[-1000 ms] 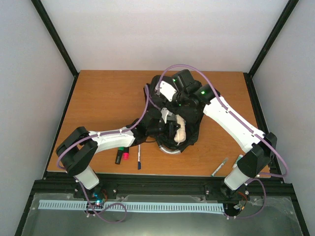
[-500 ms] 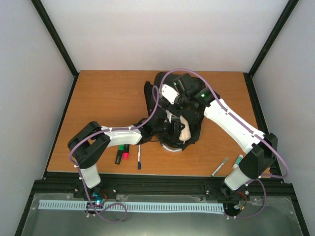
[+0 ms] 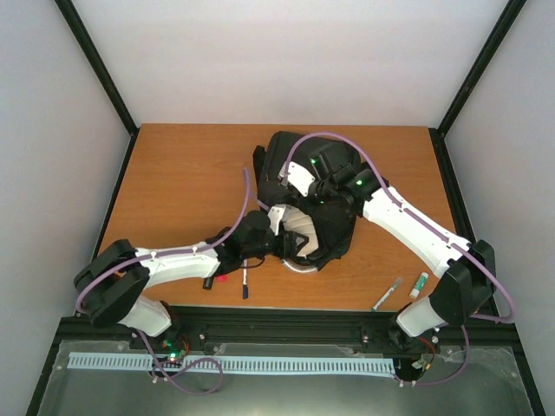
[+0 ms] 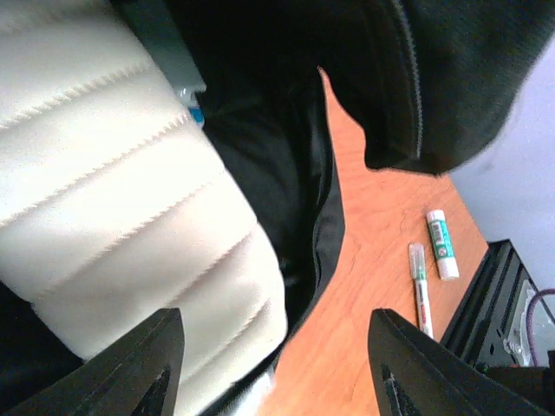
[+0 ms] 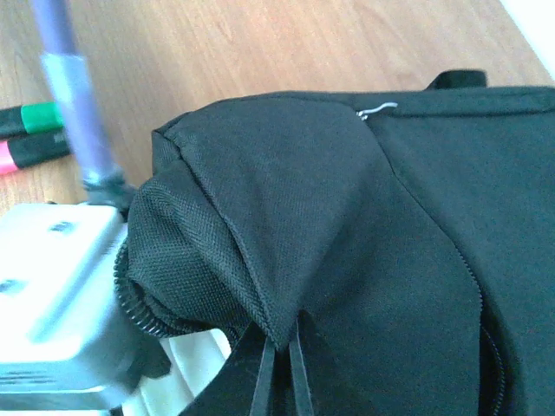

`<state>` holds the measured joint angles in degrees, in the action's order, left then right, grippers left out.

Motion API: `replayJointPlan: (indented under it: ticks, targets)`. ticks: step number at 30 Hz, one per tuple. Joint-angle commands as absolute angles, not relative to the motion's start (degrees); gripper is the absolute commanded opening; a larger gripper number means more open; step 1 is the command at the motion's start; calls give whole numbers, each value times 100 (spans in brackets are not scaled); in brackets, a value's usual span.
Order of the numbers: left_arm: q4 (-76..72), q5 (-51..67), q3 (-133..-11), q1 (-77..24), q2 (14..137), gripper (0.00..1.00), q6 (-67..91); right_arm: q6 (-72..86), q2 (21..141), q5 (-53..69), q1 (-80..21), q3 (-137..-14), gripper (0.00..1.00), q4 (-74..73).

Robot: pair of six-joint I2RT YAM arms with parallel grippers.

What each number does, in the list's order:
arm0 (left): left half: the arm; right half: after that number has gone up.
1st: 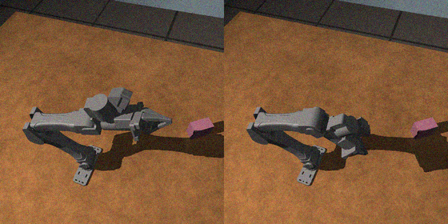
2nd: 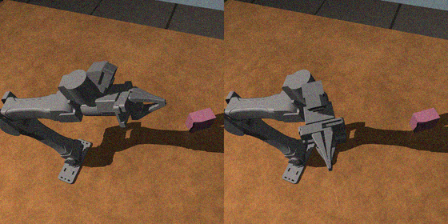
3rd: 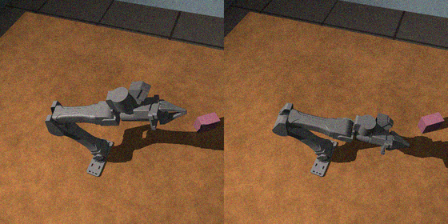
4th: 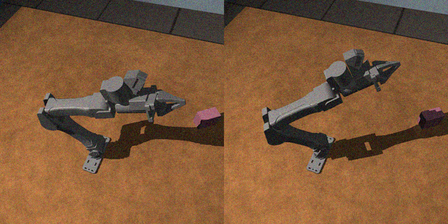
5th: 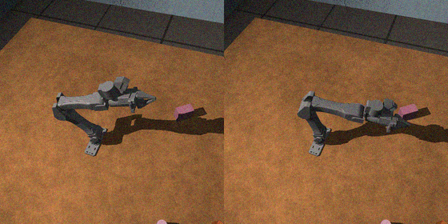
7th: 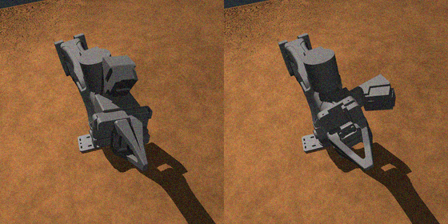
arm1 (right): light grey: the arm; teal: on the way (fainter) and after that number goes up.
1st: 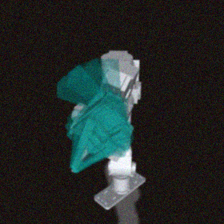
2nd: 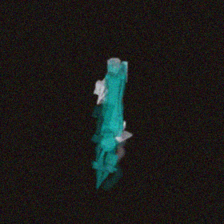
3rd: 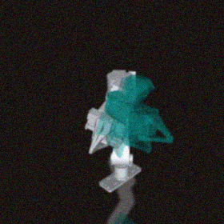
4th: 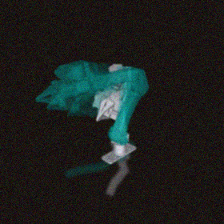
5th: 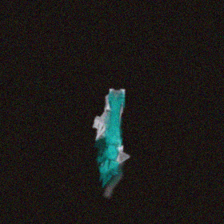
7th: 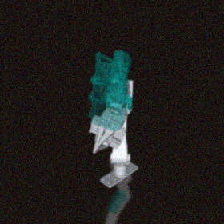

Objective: Pack the student bag
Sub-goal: Place the stationery in the student bag.

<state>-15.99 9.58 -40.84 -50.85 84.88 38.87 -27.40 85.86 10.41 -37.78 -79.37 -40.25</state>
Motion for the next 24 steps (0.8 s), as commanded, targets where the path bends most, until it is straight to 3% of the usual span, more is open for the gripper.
replayJointPlan:
  ticks: [1,7,14,17,21,24]
  targets:
    - [-2028,297,-3744,-5470,8049,64,3970,-2677,8420,1285,-3649,-7746,3,-3878]
    - [-1757,-72,-3625,-6016,8046,65,4121,-2624,8429,1403,-3639,-7737,3,-3859]
    - [-2110,388,-3848,-6134,8715,36,4137,-2586,8428,1451,-3630,-7726,3,-3841]
    - [-2304,773,-4038,-6252,9090,30,3952,-2558,8429,1504,-3630,-7747,3,-3866]
    - [-2286,659,-4148,-6319,9429,5,3823,-2557,8407,1576,-3630,-7747,3,-3921]
    - [-2301,440,-4174,-6319,9606,1,3778,-2557,8319,1631,-3630,-7675,3,-3922]
